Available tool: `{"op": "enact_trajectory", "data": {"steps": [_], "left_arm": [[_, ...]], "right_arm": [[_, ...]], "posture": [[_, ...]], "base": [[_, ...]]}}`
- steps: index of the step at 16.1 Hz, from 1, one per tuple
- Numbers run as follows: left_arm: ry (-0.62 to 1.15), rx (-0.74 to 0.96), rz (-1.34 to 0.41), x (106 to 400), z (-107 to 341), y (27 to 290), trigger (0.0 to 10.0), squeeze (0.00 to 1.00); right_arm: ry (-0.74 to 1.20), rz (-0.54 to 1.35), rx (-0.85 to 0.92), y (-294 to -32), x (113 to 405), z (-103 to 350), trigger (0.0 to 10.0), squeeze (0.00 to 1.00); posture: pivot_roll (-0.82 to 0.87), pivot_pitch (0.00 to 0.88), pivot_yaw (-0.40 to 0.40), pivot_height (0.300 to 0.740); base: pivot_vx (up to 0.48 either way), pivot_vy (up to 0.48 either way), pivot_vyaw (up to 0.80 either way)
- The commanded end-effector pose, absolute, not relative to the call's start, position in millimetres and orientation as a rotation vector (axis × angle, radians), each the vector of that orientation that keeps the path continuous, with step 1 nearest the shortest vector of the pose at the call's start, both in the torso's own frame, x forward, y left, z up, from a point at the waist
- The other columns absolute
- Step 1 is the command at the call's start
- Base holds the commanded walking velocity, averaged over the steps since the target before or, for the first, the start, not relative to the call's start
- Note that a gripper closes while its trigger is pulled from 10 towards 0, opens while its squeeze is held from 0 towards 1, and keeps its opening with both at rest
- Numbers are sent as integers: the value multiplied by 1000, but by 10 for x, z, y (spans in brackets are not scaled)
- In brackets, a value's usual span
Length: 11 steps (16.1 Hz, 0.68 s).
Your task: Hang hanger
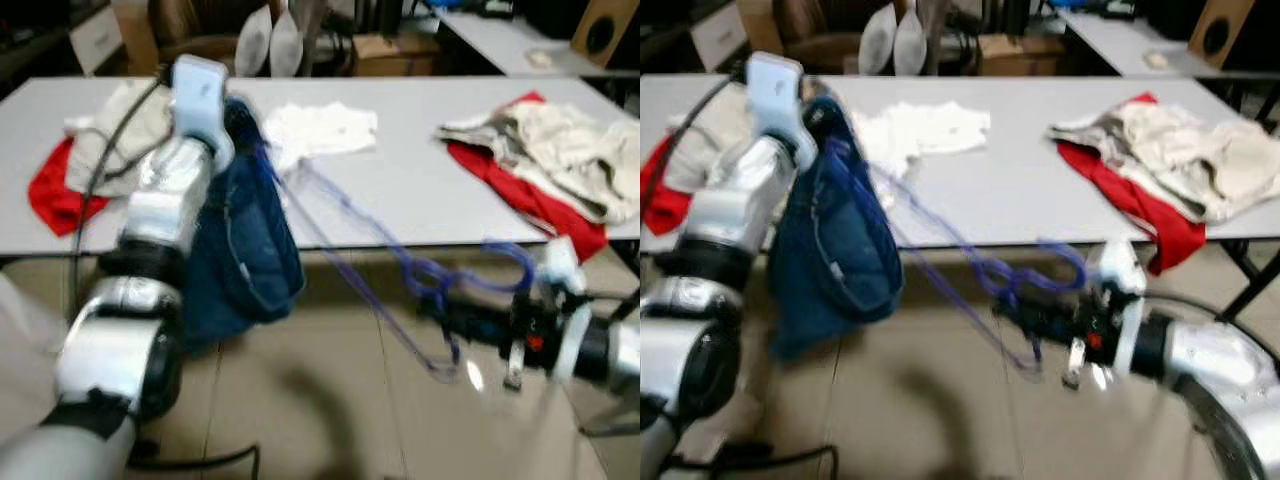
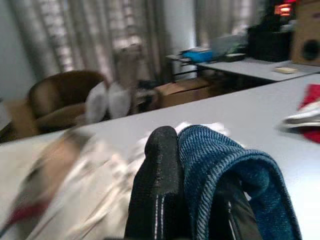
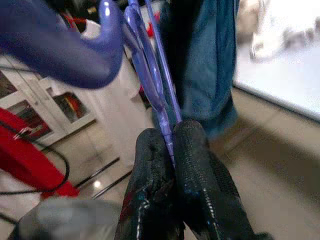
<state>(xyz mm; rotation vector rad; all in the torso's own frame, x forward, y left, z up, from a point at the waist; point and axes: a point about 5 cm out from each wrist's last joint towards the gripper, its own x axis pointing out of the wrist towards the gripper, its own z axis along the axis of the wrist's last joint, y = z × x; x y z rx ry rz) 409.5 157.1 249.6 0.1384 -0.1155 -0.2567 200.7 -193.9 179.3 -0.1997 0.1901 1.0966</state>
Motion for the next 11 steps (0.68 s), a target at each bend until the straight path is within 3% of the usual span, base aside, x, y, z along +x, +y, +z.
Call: {"op": "enact_trajectory", "data": {"steps": [1,6,9,11], "left_arm": [[-222,146,-272,4129,2836,1628,10000,0],[-285,140,-367,4155,3099,1548,10000,0],[-339,120,-531,4100,3208,1285,10000,0],[-381,109,-629,4025,3249,1089,10000,0]], "right_arm": [[246,1159,-233,-1894,1954,1754,10000,0],[395,1144,-331,-1954,1940,1543,10000,0],[368,1047,-364,-1860,2141,1466,10000,0],[333,1094,-339,-1695,2181,1471,10000,0]], "posture": [[-105,0,24,740],[-98,0,20,740],[-103,0,23,740],[-102,0,19,740]], "base": [[352,0,0],[349,0,0],[351,0,0],[351,0,0]]}}
